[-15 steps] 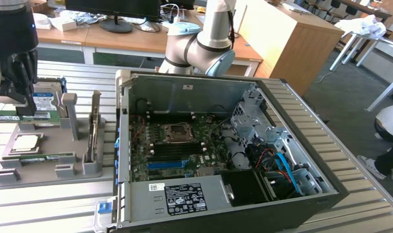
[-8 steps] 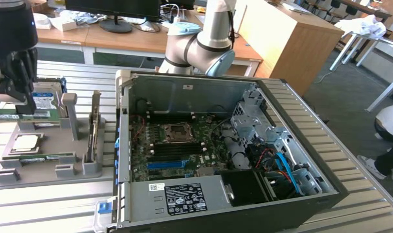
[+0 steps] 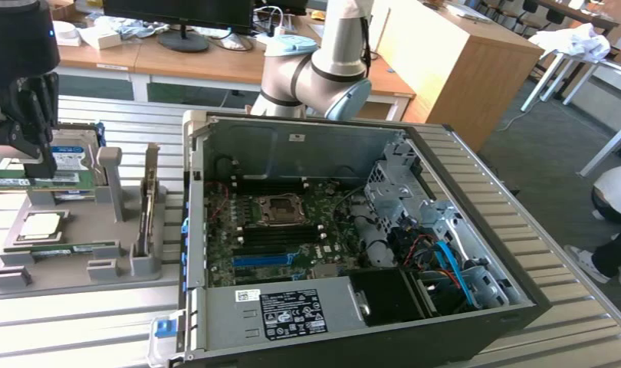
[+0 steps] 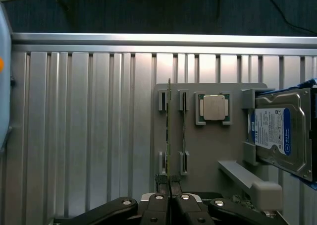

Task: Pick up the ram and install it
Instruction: 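Pick up the ram and move it above insertion slot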

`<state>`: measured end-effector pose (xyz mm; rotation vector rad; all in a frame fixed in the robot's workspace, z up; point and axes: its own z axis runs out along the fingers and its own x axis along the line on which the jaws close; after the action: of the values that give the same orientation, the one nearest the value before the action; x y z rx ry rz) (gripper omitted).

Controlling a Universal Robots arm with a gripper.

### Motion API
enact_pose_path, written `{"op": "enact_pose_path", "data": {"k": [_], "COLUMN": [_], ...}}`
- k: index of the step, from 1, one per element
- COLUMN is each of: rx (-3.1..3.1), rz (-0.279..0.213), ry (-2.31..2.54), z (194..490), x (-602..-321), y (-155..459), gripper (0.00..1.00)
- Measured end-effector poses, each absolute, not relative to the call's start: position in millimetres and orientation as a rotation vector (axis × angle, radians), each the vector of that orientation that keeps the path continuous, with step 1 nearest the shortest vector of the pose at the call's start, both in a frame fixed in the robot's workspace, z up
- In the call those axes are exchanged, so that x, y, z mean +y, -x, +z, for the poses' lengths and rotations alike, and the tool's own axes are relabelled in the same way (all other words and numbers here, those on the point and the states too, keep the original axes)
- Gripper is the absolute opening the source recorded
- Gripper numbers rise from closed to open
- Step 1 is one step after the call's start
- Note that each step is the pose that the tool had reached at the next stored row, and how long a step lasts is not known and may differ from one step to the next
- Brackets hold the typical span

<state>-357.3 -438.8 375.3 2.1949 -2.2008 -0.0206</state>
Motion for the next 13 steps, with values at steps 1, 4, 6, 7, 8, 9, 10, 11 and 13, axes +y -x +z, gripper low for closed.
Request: {"op": "enact_pose_path", "data": {"k": [1, 4, 6, 7, 8, 9, 10, 11, 13], "rx": [-2.201, -2.201, -2.201, -2.201, -2.201, -2.201, -2.201, -2.201, -2.201], "rz": [-0.021, -0.021, -0.021, -0.021, -0.021, -0.021, -0.021, -0.021, -0.021], "ry": [-2.195, -2.195, -2.195, -2.195, -2.195, -2.195, -2.195, -2.195, -2.195], "z": [376.2, 379.9, 382.2, 383.3, 384.3, 385.3, 386.2, 387.0, 388.7], "x": [-438.8, -438.8, -438.7, -438.8, -438.7, -438.8, -438.8, -438.8, -438.7], "y": [357.1, 356.5, 356.2, 356.0, 355.9, 355.7, 355.6, 355.5, 355.3], "gripper": [0.12, 0.12, 0.12, 0.12, 0.12, 0.12, 0.12, 0.12, 0.12]}}
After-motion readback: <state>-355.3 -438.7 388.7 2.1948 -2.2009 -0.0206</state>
